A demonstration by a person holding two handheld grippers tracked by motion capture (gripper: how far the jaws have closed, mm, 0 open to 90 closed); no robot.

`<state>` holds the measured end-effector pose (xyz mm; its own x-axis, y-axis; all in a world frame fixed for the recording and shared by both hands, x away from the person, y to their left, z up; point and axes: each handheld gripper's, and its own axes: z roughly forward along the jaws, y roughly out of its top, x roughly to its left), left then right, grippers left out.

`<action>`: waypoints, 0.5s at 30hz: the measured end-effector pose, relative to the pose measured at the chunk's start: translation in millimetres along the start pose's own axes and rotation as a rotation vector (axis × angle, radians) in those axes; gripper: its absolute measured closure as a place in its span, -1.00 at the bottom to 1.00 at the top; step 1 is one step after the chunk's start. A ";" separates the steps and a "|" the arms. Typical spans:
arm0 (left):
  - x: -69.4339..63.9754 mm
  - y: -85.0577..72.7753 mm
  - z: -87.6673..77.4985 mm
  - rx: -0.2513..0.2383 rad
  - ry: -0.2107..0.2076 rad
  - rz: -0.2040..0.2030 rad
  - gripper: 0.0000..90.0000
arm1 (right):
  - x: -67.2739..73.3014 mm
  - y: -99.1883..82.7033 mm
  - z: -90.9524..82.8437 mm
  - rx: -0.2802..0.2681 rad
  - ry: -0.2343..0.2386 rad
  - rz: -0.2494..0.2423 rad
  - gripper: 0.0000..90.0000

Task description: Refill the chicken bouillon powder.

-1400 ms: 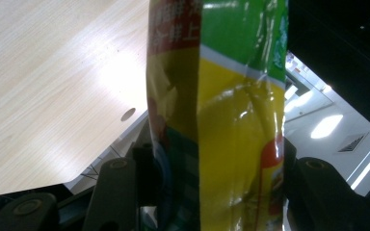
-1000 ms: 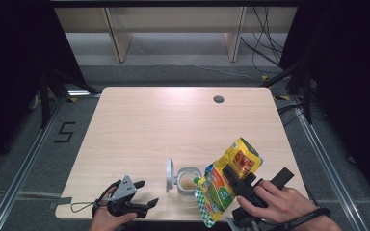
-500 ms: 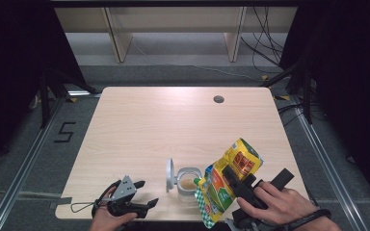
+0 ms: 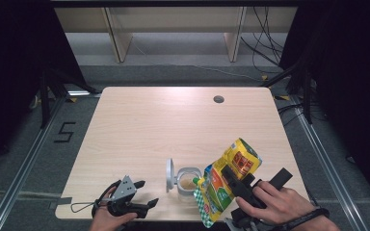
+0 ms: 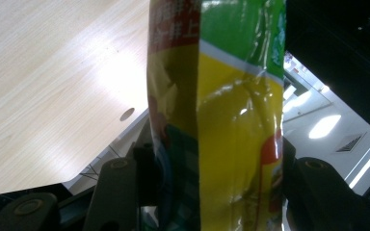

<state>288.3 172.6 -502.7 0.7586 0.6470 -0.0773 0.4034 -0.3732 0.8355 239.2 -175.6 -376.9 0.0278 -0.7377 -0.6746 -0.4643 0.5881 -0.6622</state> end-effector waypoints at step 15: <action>-1.0 -0.6 0.7 0.000 0.000 -0.023 -0.52 | -1.2 0.8 -0.5 0.001 0.000 0.006 0.24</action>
<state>287.6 171.7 -503.5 0.7489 0.6556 -0.0966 0.4210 -0.3581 0.8334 238.3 -174.4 -376.5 0.0252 -0.7343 -0.6783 -0.4638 0.5925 -0.6586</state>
